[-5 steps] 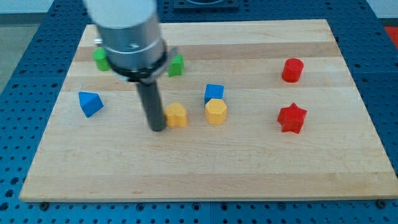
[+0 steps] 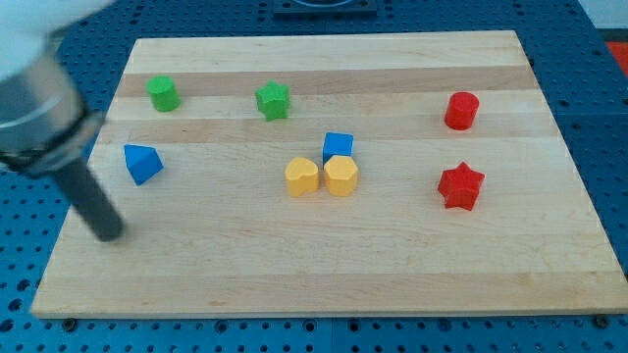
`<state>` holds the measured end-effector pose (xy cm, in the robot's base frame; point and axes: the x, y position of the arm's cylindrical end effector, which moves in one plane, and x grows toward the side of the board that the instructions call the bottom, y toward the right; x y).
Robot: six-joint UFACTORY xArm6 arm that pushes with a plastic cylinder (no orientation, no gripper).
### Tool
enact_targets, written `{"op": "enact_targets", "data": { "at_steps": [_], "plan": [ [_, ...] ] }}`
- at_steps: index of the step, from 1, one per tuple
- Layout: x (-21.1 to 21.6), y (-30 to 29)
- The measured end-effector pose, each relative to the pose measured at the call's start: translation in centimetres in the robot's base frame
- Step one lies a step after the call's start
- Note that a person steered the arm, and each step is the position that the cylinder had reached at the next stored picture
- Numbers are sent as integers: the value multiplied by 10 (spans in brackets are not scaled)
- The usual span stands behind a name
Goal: Move blue triangle towards green star
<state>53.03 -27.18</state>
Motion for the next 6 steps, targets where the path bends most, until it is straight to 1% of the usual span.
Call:
{"op": "enact_targets", "data": {
  "at_steps": [1,2,3,4,5,6],
  "plan": [
    [-16,-32],
    [-45,-18],
    [-87,42],
    [-101,106],
    [-96,84],
    [-95,32]
  ]
}}
